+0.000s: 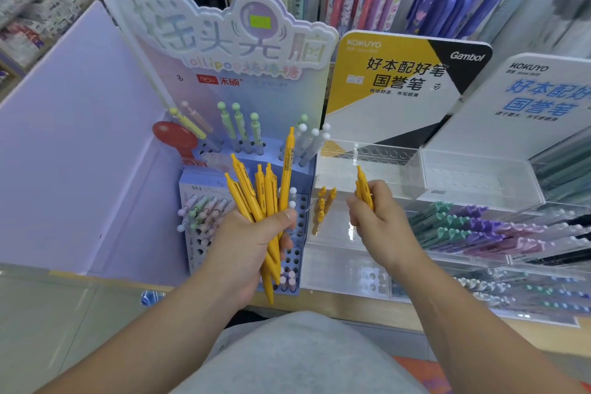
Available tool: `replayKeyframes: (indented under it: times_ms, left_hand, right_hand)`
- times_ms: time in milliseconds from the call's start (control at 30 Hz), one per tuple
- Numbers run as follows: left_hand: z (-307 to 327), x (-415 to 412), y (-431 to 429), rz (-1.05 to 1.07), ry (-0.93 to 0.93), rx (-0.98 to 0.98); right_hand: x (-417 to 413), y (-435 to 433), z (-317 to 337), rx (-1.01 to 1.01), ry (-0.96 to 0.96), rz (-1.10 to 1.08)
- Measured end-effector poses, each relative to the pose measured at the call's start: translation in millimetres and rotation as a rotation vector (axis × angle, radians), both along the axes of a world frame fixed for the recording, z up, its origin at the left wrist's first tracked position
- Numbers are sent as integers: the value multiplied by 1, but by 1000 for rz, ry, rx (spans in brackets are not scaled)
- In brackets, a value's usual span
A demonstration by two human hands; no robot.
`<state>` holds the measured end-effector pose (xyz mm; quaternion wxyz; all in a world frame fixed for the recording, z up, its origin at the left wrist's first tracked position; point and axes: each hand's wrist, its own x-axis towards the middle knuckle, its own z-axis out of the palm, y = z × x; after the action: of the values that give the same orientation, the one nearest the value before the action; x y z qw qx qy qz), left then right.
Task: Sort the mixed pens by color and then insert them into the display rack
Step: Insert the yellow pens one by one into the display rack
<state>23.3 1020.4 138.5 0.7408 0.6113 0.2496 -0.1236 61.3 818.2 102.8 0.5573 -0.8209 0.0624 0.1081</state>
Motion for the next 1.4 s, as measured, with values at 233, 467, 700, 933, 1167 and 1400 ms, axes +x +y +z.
replayKeyframes:
  times_ms: [233, 467, 700, 933, 1167, 1400]
  left_hand:
    - [0, 1, -11, -4, -2, 9]
    - [0, -2, -18, -19, -12, 15]
    - [-2, -6, -16, 19, -2, 13]
    - [-2, -10, -10, 43, 2, -3]
    - [-1, -10, -6, 52, 1, -12]
    - [-1, -7, -4, 42, 4, -9]
  right_hand:
    - [-18, -15, 5, 127, 71, 50]
    - [-21, -17, 0, 161, 15, -78]
    - [-17, -18, -2, 251, 154, -208]
    - [-15, -13, -3, 238, 241, -152]
    - [-16, -11, -2, -29, 118, 14]
    - [-10, -11, 7, 171, -13, -96]
